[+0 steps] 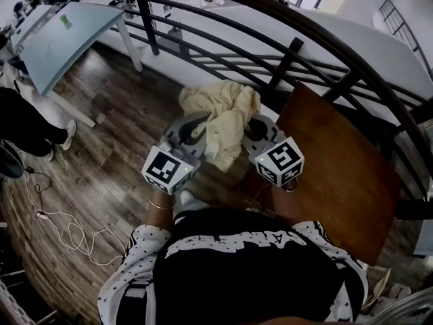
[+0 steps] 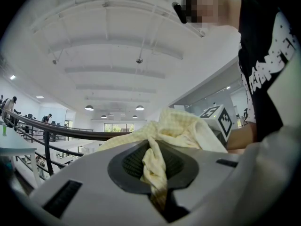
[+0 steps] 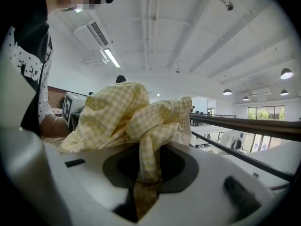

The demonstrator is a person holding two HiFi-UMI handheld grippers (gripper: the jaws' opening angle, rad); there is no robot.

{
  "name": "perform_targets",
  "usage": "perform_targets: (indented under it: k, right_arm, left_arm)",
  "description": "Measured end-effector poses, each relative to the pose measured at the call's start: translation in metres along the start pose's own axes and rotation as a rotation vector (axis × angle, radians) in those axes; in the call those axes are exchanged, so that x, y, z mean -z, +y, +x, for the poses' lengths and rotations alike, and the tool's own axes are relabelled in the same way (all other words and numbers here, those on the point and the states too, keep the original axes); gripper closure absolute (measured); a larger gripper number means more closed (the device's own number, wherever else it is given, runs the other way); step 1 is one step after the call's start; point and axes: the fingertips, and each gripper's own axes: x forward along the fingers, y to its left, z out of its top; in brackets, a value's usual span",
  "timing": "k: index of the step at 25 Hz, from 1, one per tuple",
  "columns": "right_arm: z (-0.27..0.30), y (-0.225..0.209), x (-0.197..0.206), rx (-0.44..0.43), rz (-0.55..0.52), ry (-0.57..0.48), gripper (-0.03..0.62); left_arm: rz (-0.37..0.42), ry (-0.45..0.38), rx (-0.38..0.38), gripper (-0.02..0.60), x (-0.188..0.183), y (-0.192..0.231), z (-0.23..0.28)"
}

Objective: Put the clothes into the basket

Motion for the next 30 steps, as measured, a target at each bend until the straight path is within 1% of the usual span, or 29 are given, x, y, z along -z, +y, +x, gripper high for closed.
perform_targets:
  k: [6,10,12,15,19,25,30]
  right_arm:
    - [0.046,0.007,-0.007,0.009,0.01,-0.002,0.511]
    - [0.087,0.019,-0.016,0.021,0.009,0.004,0.511]
    - [0.098,0.02,-0.019,0.024,0.009,0.005,0.511]
    - [0.109,0.02,-0.021,0.028,0.012,0.004,0.511]
    - [0.12,0.025,-0.023,0.033,0.017,0.001,0.511]
    - [0.133,0.03,-0.026,0.047,0.02,0.006,0.511]
    - [0.134,0.033,-0.025,0.066,0.028,0.024,0.511]
  left_arm:
    - [0.003,0.0,0.005,0.535,0.002,0.044,-0.016]
    - [0.002,-0.01,0.018,0.535,0.004,0.083,-0.037]
    - [0.0,-0.01,0.022,0.535,0.006,0.094,-0.041]
    - [-0.005,-0.001,0.028,0.535,0.009,0.104,-0.044]
    - [-0.004,-0.014,0.034,0.535,0.002,0.114,-0.049]
    - [-0.001,-0.011,0.049,0.535,0.003,0.126,-0.058]
    - [-0.019,-0.013,0.072,0.535,0.005,0.128,-0.06]
